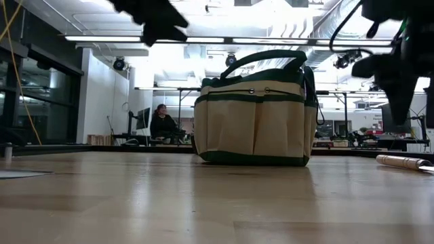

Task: Pick & Place Garden tools in Gardening bag
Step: Put the right light brown trowel into the light brown gardening bag

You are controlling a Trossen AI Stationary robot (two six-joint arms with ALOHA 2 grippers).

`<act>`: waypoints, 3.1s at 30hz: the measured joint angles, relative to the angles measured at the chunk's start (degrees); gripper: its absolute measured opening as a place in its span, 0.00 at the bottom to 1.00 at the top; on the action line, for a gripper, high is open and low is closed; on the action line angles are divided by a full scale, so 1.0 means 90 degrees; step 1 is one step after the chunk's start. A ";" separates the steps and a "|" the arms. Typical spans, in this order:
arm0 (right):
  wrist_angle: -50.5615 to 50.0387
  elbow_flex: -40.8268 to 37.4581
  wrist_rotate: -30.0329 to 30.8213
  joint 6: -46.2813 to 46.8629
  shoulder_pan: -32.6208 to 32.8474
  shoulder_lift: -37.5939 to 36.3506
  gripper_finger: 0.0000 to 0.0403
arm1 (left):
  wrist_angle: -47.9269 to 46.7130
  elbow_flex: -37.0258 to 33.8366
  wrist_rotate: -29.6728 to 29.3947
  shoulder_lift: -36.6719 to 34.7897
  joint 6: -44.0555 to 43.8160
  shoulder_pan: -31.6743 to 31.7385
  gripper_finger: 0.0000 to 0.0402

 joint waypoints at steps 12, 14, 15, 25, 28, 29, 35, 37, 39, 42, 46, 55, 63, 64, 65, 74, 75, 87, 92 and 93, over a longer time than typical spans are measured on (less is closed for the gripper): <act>0.1001 -0.0372 0.0022 -0.0353 -0.0606 0.0850 0.55 | 0.0276 -0.1035 0.0603 -0.1159 -0.0161 0.0289 0.48; 0.1175 -0.0402 0.0021 -0.0423 -0.0719 0.1013 0.55 | 0.0268 -0.1059 0.0676 -0.1173 -0.0154 0.0288 0.48; 0.1156 -0.0407 0.0030 -0.0429 -0.0768 0.1088 0.55 | 0.0270 -0.1071 0.0704 -0.1173 -0.0148 0.0288 0.48; 0.1210 -0.0412 0.0050 -0.0781 -0.1212 0.1817 0.55 | 0.0060 -0.1080 0.0849 -0.1173 0.0033 0.0288 0.48; 0.1349 -0.0404 -0.0017 -0.0794 -0.1245 0.2023 0.55 | 0.0065 -0.1080 0.0851 -0.1173 0.0051 0.0288 0.48; 0.1402 -0.0397 -0.0065 -0.0794 -0.1242 0.2074 0.55 | 0.0065 -0.1080 0.0861 -0.1173 0.0051 0.0288 0.48; 0.1531 -0.0378 -0.0172 -0.0794 -0.1225 0.2266 0.48 | 0.0061 -0.1080 0.0961 -0.1173 0.0139 0.0288 0.48; 0.1560 -0.0380 -0.0184 -0.0794 -0.1228 0.2270 0.44 | 0.0065 -0.1080 0.0960 -0.1173 0.0173 0.0288 0.48; 0.1581 -0.0380 -0.0207 -0.0794 -0.1230 0.2274 0.40 | 0.0062 -0.1080 0.0960 -0.1173 0.0175 0.0288 0.48; 0.1584 -0.0384 -0.0271 -0.0794 -0.1230 0.2277 0.35 | 0.0062 -0.1080 0.0960 -0.1173 0.0173 0.0288 0.48; 0.1598 -0.0388 -0.0341 -0.0794 -0.1219 0.2282 0.30 | 0.0062 -0.1080 0.0960 -0.1173 0.0173 0.0288 0.48; 0.1611 -0.0395 -0.0586 -0.0652 -0.0825 0.2284 0.21 | 0.0062 -0.1080 0.0958 -0.1173 0.0173 0.0288 0.48; 0.1656 -0.0402 -0.0546 -0.0410 -0.0361 0.2284 0.16 | 0.0065 -0.1078 0.0956 -0.1173 0.0115 0.0288 0.48; 0.1667 -0.0405 -0.0537 -0.0412 -0.0304 0.2284 0.16 | 0.0067 -0.1078 0.0953 -0.1173 0.0064 0.0288 0.48; 0.1681 -0.0407 -0.0526 -0.0410 -0.0244 0.2280 0.15 | 0.0067 -0.1078 0.0953 -0.1173 0.0005 0.0288 0.48; 0.2031 -0.0132 -0.0507 -0.0256 0.0559 0.1874 0.14 | 0.0087 -0.1078 0.0936 -0.1173 -0.0362 0.0288 0.48; 0.2018 -0.0085 -0.0365 -0.0242 0.0673 0.1800 0.14 | 0.0116 -0.1078 0.0928 -0.1173 -0.0389 0.0288 0.48; 0.2204 0.0599 0.1980 0.0052 0.2172 0.1631 0.14 | 0.0110 -0.1075 0.0877 -0.1173 -0.0861 0.0288 0.48; 0.2306 0.0912 0.3361 -0.0171 0.2634 0.1631 0.14 | 0.0116 -0.1075 0.0739 -0.1171 -0.0964 0.0286 0.48; 0.2386 0.0963 0.3728 -0.0304 0.2699 0.1631 0.14 | 0.0116 -0.1075 0.0730 -0.1171 -0.1003 0.0288 0.48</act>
